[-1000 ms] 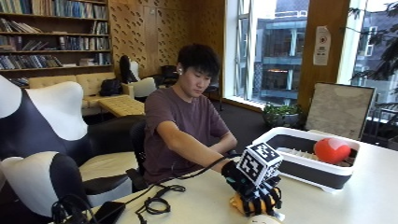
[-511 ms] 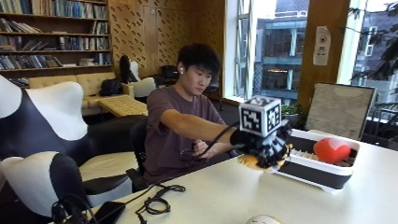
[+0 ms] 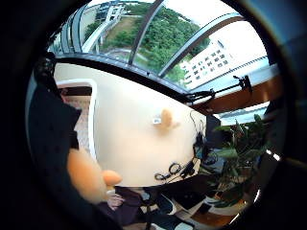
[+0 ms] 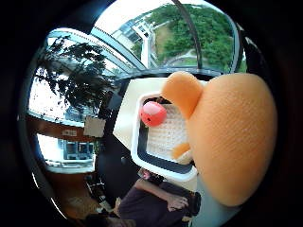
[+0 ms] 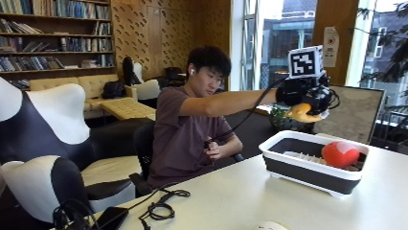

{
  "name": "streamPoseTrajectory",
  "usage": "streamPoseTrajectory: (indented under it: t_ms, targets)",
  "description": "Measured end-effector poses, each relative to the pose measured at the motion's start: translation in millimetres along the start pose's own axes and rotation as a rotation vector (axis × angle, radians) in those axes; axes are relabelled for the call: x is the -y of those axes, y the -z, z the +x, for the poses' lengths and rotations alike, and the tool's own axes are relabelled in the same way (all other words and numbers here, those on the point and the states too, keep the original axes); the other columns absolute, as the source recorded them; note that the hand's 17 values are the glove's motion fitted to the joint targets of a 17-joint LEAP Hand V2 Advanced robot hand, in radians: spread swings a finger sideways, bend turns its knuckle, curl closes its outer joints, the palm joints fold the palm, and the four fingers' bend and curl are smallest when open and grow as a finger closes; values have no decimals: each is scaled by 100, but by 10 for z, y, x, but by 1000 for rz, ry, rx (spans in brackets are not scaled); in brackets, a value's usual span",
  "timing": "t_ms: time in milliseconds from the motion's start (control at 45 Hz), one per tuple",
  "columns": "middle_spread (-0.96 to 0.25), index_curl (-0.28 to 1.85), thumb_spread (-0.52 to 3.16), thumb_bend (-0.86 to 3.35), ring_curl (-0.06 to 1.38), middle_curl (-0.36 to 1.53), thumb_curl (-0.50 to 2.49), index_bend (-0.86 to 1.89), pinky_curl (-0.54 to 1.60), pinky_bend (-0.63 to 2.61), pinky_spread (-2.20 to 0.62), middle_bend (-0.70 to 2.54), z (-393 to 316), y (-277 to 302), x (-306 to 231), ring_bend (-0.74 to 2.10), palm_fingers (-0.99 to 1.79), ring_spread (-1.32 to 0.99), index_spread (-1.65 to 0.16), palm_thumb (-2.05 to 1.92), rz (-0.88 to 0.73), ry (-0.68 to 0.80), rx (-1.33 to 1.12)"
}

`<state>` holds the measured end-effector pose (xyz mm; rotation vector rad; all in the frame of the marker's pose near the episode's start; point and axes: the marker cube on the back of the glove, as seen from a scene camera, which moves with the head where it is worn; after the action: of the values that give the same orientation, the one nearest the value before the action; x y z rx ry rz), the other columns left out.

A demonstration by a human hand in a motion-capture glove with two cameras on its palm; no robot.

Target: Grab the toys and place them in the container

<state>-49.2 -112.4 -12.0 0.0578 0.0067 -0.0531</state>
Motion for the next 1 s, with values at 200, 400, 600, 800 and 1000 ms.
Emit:
streamPoseTrajectory:
  t_ms: [200,400,600,800,1000]
  targets:
    - [-36,71,46,14,70,78,99,73,53,118,-38,100,-464,-483,259,132,87,-42,-46,69,-31,-5,-12]
    - [-34,81,42,11,71,82,104,70,55,123,-38,102,-554,-976,433,135,82,-42,-48,68,-88,21,-90]
    - [-28,79,72,-2,71,71,96,28,62,132,-25,58,-674,-1387,363,117,-40,-31,-37,47,-481,49,61]
    - [-9,51,102,-6,47,53,75,6,47,114,-5,20,-619,-1271,351,58,-44,-10,-29,21,-389,78,81]
    - [-7,40,116,-2,39,44,62,7,40,98,2,12,-820,-1140,276,45,-30,-3,-26,15,-341,82,93]
